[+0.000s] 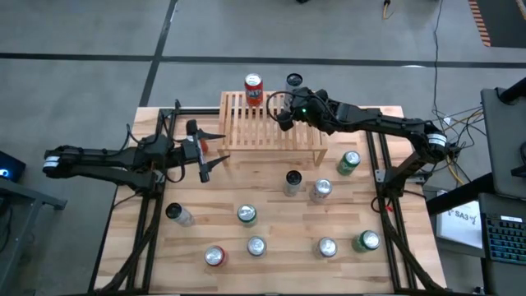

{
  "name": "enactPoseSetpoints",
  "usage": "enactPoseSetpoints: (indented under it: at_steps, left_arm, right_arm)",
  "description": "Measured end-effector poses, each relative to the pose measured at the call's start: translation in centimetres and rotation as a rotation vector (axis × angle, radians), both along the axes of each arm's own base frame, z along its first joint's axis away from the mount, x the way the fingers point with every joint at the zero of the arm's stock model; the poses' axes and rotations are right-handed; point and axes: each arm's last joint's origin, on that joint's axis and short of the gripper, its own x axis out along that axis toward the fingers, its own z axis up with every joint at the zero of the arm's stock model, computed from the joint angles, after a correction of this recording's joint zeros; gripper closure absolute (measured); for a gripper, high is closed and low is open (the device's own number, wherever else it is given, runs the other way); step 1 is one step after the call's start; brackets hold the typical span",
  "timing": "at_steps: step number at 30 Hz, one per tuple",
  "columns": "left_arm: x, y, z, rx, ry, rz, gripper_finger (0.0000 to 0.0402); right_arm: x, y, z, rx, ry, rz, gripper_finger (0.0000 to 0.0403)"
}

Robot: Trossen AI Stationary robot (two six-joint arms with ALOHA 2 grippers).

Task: Place canned beverage on shelf
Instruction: Put the white blue soda can on the shelf

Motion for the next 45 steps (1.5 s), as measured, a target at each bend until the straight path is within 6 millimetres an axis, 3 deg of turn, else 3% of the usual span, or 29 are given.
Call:
enactPoseSetpoints:
  at_steps: [14,25,38,45]
  left_arm:
    - [0.0,0.0,0.0,0.001,0.000,0.000,0.0130]
    - [0.0,0.0,0.0,0.001,0.000,0.000,0.0130]
    - [0.0,0.0,0.0,0.002,0.000,0.000,0.0130]
    - [0.0,0.0,0.0,0.005,0.002,0.000,0.0130]
  right_arm:
    - [1.4,-1.1,-1.6,-0.023,0.026,0.006,0.0394]
    - [1.7,-1.6,-1.6,-0.063,0.017,-0.002,0.0394]
    - [2.1,-0.9,2.8,-0.113,-0.111,0.016,0.0394]
    - [2.0,-0.9,3.0,-0.145,-0.086,-0.009,0.0394]
